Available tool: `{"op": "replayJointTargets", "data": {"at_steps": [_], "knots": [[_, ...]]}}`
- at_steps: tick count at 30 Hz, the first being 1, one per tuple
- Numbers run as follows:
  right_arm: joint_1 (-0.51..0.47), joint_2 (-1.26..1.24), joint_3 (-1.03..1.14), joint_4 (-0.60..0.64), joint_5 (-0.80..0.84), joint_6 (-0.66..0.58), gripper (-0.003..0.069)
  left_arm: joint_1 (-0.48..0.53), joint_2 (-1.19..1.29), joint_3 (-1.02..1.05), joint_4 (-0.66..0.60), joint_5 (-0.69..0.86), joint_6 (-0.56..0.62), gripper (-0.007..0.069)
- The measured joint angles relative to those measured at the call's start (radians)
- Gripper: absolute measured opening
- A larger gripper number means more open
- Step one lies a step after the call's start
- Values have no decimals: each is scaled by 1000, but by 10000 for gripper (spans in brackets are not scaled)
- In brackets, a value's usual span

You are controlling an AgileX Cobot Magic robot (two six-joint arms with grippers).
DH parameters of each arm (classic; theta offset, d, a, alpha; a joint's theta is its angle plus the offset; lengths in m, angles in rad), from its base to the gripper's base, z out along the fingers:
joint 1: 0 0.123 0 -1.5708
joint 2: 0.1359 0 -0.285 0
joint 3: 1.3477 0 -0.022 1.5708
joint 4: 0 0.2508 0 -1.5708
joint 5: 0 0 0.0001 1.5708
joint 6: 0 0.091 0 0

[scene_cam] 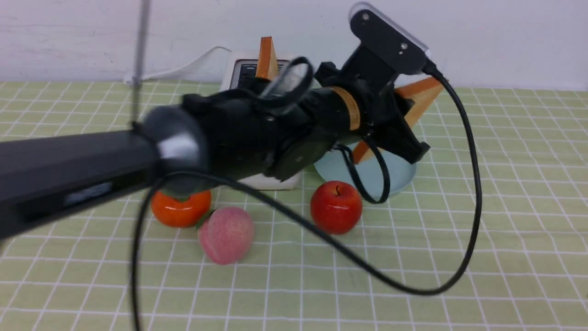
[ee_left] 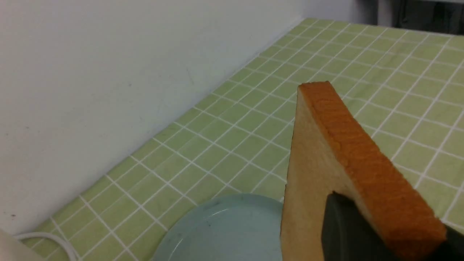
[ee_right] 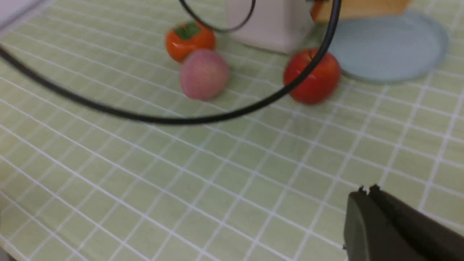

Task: Take toasted bread from bread machine on green coffee tablecloth place on plate.
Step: 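Place the slice of bread on the plate with the left gripper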

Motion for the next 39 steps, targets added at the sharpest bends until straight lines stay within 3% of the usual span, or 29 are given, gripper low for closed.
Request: {"op": "replayJointTargets", "data": {"at_steps": [4,12,19,26,36,39], "knots": [[0,-15,-21,-70,19,58,-9,2,129,-131,31,10,2,91],[0,-29,-23,-82,52,69,-6,33,309,-282,110,49,73,91],[0,-29,-23,-82,52,70,-2,60,348,-294,168,21,107,91],[0,-29,-23,-82,52,69,-1,60,395,-294,200,-36,221,91],[0,-29,-23,-64,55,53,1,60,424,-294,200,-35,241,94],[0,-29,-23,-63,55,53,1,60,424,-294,200,-24,234,139]]}}
